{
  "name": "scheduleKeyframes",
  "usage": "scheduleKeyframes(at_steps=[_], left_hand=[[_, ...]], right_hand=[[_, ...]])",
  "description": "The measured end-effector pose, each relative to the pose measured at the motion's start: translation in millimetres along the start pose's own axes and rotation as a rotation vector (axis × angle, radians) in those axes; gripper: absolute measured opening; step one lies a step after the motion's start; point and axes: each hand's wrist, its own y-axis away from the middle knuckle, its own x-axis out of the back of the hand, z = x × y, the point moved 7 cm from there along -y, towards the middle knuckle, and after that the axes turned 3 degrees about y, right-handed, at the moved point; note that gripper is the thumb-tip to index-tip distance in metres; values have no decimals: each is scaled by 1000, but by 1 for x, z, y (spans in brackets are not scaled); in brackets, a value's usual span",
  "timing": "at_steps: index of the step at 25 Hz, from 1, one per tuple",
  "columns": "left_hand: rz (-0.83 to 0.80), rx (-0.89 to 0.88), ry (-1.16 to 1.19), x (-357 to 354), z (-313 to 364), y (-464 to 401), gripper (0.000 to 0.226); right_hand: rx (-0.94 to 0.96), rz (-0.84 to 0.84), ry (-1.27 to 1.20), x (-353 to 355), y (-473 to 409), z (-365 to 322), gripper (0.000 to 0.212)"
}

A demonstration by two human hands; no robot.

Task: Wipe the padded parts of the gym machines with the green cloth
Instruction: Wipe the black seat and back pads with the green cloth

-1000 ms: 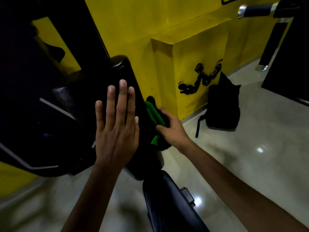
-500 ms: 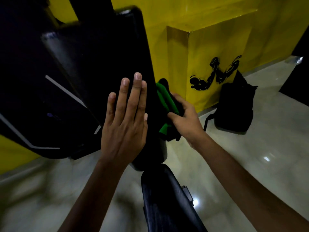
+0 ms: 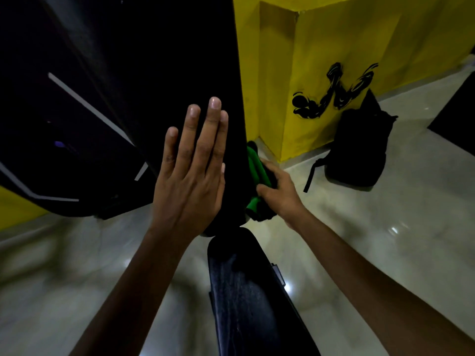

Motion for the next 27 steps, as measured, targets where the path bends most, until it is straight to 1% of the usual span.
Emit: scheduleKeyframes(at_steps=[2, 4, 8, 10, 14, 16, 18, 21, 23, 25, 27], left_hand=[[10, 12, 4, -3, 2, 4, 65], [10, 19, 15, -5, 5, 7, 66], [9, 8, 19, -9, 5, 12, 64], [25, 18, 21, -9, 6, 13, 62], [26, 46, 19, -12, 6, 14, 66], [18, 52, 5, -13, 5, 14, 68], [0, 42, 2, -12, 6, 14, 67], [-28, 31, 11, -12, 4, 12, 63], [-48, 21, 5, -7, 3, 11, 59], [-47, 9, -13, 5, -3, 6, 59], [-35, 32, -4, 21, -13, -4, 65]], right_hand=[[-106, -84, 148, -10, 0, 29, 62], [-130, -106, 199, -10, -3, 45, 64], [-44, 53, 14, -4, -4, 33, 66], [-36, 69, -1, -10, 1, 44, 62], [-239, -43, 106, -30, 7, 89, 51], [-326, -55, 97, -35, 5, 103, 44], [-357, -52, 61, -39, 4, 109, 41], [-297, -36, 80, -30, 3, 103, 49], [-226, 30, 89, -15, 2, 86, 53], [-165, 90, 41, 2, 2, 56, 56], [-81, 89, -17, 14, 4, 18, 56]])
